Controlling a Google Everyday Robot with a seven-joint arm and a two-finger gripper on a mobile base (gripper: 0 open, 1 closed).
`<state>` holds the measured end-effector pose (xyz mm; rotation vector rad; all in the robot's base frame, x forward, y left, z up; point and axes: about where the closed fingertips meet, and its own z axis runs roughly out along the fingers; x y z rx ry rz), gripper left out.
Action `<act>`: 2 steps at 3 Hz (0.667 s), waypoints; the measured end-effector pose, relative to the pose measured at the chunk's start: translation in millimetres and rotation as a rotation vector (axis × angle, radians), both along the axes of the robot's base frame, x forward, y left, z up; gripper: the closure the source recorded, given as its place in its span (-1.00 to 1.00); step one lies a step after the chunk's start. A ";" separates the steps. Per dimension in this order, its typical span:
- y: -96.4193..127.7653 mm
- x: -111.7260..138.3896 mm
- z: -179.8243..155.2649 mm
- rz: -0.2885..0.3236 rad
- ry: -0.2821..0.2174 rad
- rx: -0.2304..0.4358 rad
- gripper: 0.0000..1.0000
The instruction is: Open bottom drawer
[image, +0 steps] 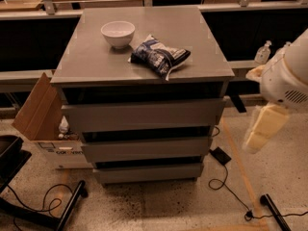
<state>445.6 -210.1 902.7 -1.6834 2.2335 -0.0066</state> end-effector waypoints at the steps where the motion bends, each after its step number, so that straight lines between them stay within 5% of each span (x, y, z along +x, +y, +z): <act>1: 8.4 4.6 -52.8 -0.005 -0.015 0.044 -1.00; 2: 21.8 7.9 -103.3 -0.005 -0.025 0.070 -1.00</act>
Offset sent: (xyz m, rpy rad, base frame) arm 0.0134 0.0394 -0.1747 0.1060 -0.0296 -0.0053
